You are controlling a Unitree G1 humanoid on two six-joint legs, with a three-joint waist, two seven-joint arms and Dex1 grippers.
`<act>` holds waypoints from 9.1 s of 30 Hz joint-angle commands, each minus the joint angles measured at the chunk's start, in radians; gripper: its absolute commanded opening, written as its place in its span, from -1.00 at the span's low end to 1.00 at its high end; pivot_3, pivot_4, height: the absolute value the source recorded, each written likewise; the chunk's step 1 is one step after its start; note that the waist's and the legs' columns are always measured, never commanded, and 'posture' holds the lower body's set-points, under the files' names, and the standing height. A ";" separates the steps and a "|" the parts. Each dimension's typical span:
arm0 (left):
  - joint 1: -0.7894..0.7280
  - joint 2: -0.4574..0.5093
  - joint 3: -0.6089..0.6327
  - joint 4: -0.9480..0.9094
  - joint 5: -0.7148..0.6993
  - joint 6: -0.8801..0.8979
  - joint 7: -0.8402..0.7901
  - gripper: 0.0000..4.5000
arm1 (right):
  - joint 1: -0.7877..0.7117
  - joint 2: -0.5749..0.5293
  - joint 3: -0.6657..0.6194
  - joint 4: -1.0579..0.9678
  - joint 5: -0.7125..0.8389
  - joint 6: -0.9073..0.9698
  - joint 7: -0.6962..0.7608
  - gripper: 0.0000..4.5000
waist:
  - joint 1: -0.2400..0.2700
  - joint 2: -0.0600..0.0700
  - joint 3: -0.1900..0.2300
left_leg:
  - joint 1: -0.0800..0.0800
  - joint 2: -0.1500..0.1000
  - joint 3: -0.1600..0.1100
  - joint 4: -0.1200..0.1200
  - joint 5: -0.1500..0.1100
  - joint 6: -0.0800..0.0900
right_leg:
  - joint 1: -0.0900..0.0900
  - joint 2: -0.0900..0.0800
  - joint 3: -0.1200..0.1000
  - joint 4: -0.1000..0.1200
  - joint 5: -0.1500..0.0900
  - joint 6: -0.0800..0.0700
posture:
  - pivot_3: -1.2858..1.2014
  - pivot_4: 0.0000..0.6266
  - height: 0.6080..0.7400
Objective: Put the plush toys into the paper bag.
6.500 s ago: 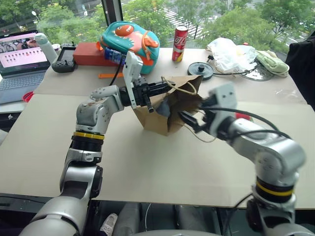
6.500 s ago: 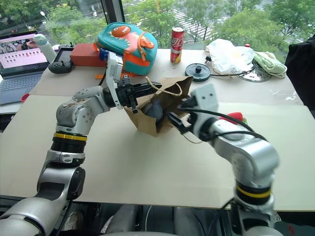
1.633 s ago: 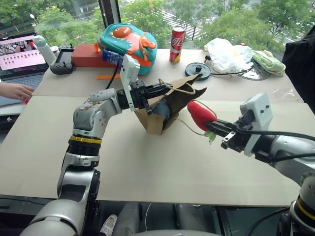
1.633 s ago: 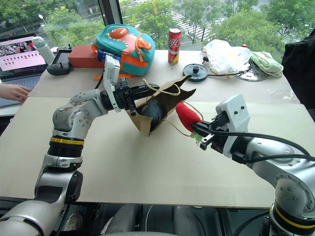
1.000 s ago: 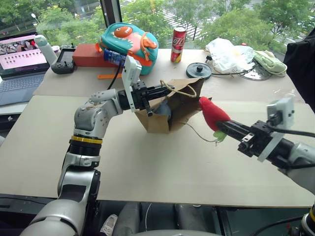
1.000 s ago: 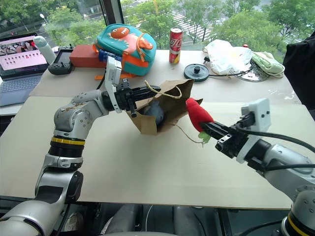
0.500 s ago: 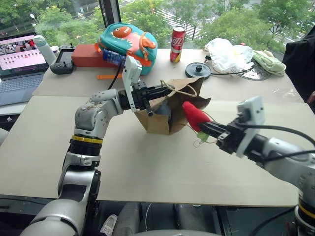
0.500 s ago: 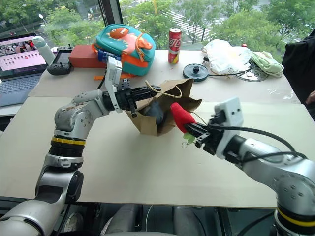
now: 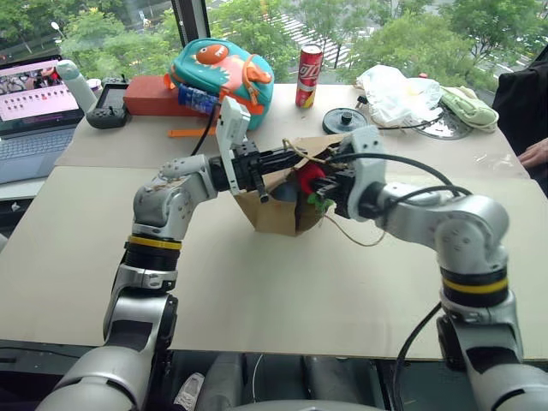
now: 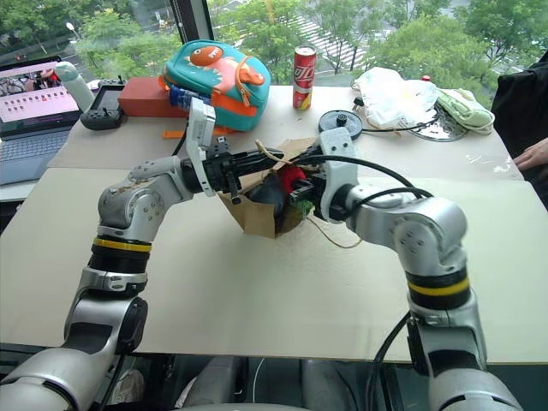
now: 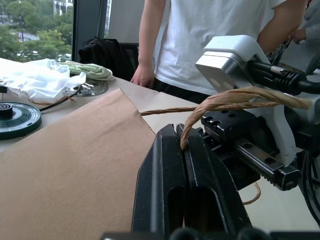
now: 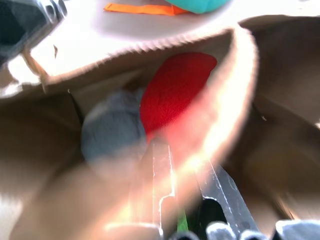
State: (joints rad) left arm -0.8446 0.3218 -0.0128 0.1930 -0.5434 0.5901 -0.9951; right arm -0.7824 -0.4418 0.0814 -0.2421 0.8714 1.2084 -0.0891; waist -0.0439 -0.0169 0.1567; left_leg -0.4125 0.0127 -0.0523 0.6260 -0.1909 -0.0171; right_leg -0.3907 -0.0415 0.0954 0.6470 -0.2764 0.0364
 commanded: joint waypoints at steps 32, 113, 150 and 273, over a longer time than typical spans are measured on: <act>-0.001 0.002 0.011 -0.033 -0.009 -0.010 0.001 -1.00 | 0.279 -0.200 -0.419 -0.554 0.202 0.221 0.242 0.99 | -0.001 0.000 0.000 | -0.001 0.000 -0.001 0.000 0.000 0.000 | 0.001 0.000 -0.001 -0.002 0.000 0.000 | 0.03 -0.52 0.98; 0.066 -0.032 0.128 -0.176 -0.227 0.237 0.163 0.90 | -0.014 -0.146 -0.289 -0.466 -0.134 0.267 0.405 0.96 | 0.001 0.000 0.000 | 0.002 0.000 -0.001 0.000 0.000 0.000 | 0.001 -0.001 -0.001 0.000 0.000 0.000 | 0.03 -0.52 0.98; 0.319 0.183 0.018 -0.360 -0.196 0.165 0.013 0.90 | 0.518 -0.562 -0.699 -0.630 0.592 0.092 0.410 -0.99 | 0.009 0.000 0.000 | 0.001 0.000 0.002 -0.001 0.000 0.000 | 0.003 -0.001 0.000 -0.005 -0.001 0.002 | 0.03 -0.52 0.98; 0.511 0.390 -0.014 -0.280 0.070 -0.356 -0.377 -0.96 | 0.590 -0.630 -0.588 -0.432 0.236 -0.388 1.050 -1.00 | 0.008 0.000 0.001 | 0.003 0.002 0.003 0.000 0.000 0.000 | 0.004 -0.001 0.000 -0.005 -0.003 0.004 | 0.03 -0.52 0.98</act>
State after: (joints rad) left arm -0.3358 0.7165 -0.0259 -0.0828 -0.4879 0.2577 -1.3931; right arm -0.1797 -1.0574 -0.5015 -0.6741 1.1125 0.8488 0.9593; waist -0.0364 -0.0169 0.1574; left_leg -0.4095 0.0144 -0.0496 0.6259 -0.1913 -0.0166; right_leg -0.3869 -0.0421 0.0956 0.6420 -0.2789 0.0402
